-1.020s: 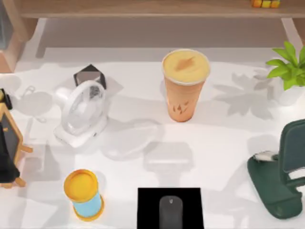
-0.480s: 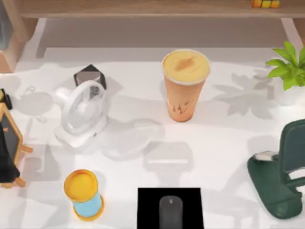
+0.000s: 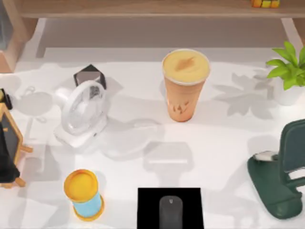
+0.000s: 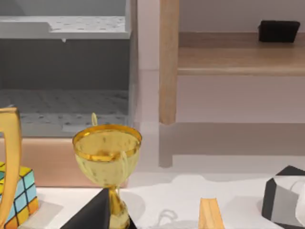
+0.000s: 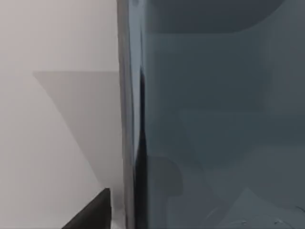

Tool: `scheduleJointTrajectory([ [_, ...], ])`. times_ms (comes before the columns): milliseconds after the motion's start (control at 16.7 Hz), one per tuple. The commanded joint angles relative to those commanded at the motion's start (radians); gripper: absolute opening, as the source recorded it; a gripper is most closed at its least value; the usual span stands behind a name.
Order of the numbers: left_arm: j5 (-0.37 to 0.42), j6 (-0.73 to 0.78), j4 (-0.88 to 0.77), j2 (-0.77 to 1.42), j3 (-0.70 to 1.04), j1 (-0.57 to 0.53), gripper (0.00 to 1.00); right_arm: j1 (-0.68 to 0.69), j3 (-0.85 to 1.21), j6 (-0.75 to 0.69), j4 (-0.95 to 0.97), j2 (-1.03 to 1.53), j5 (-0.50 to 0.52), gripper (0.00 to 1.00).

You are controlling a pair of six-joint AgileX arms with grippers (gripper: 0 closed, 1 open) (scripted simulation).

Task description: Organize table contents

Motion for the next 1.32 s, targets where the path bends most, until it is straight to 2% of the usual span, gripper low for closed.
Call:
scheduleJointTrajectory([
  [660,0.0,0.0,0.0,0.0,0.0,0.0,1.0,0.0,0.0,0.0,0.0,0.0,0.0,0.02],
  [1320,0.0,0.0,0.0,0.0,0.0,0.0,1.0,0.0,0.031,0.002,-0.049,-0.038,-0.002,0.0],
])
